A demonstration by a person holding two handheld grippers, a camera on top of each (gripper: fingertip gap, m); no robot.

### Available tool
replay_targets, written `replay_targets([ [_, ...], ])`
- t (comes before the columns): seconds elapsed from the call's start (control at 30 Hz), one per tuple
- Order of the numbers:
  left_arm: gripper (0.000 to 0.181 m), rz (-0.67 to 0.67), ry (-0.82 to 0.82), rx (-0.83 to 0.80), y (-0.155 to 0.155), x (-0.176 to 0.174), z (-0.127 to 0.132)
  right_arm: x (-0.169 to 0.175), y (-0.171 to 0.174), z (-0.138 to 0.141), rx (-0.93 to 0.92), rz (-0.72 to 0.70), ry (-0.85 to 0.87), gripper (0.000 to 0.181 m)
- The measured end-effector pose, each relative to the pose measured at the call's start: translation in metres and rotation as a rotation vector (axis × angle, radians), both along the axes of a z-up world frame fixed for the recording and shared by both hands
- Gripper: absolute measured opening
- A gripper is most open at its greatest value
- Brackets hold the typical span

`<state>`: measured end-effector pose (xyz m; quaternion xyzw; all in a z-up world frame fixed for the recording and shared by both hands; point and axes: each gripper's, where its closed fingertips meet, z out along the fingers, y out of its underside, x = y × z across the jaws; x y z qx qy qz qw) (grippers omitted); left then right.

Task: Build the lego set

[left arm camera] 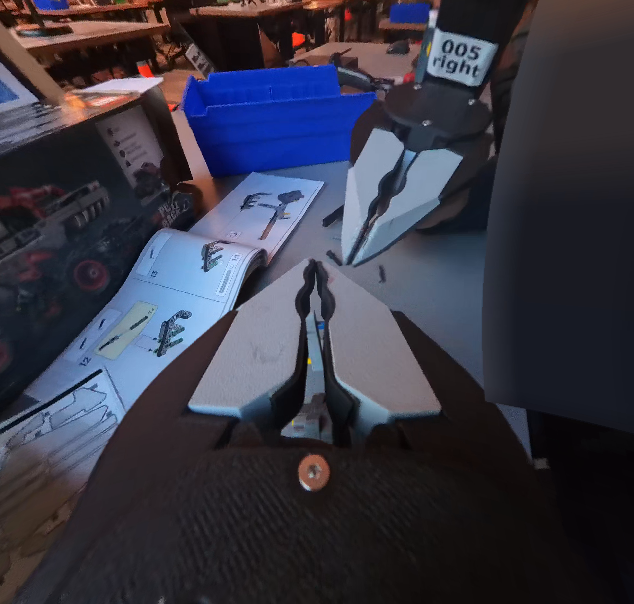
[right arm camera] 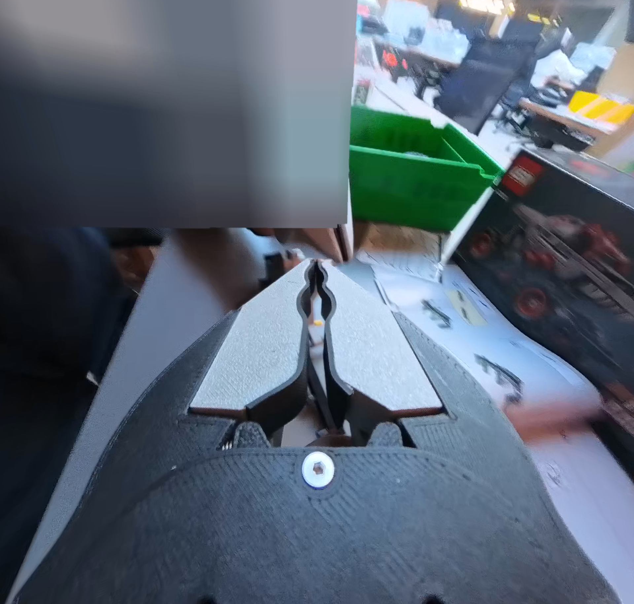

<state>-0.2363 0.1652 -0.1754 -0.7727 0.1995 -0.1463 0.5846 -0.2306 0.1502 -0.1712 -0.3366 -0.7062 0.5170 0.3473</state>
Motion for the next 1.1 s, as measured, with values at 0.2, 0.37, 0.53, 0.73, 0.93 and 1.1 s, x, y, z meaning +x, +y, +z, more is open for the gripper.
replay_targets([
  [0.2, 0.0, 0.094, -0.067, 0.065, 0.006, -0.028, 0.017, 0.012, -0.009, -0.004, -0.009, 0.08, -0.048, 0.0],
  [0.37, 0.0, 0.131, -0.08, 0.064, 0.009, -0.042, 0.02, 0.025, -0.035, -0.022, 0.028, 0.209, -0.133, 0.006],
  [0.53, 0.0, 0.161, -0.058, 0.137, 0.004, -0.049, 0.036, 0.025, -0.065, -0.054, 0.142, 0.29, -0.232, 0.012],
  [0.73, 0.0, 0.169, -0.052, 0.142, 0.002, -0.051, 0.037, 0.016, -0.092, -0.091, 0.24, 0.257, -0.363, 0.022],
  [0.93, 0.0, 0.164, -0.021, 0.137, 0.001, -0.05, 0.035, 0.016, -0.085, -0.092, 0.251, 0.215, -0.368, 0.024],
  [1.1, 0.0, 0.16, -0.03, 0.134, 0.0, -0.05, 0.037, 0.012, -0.074, -0.1, 0.249, 0.183, -0.408, 0.019],
])
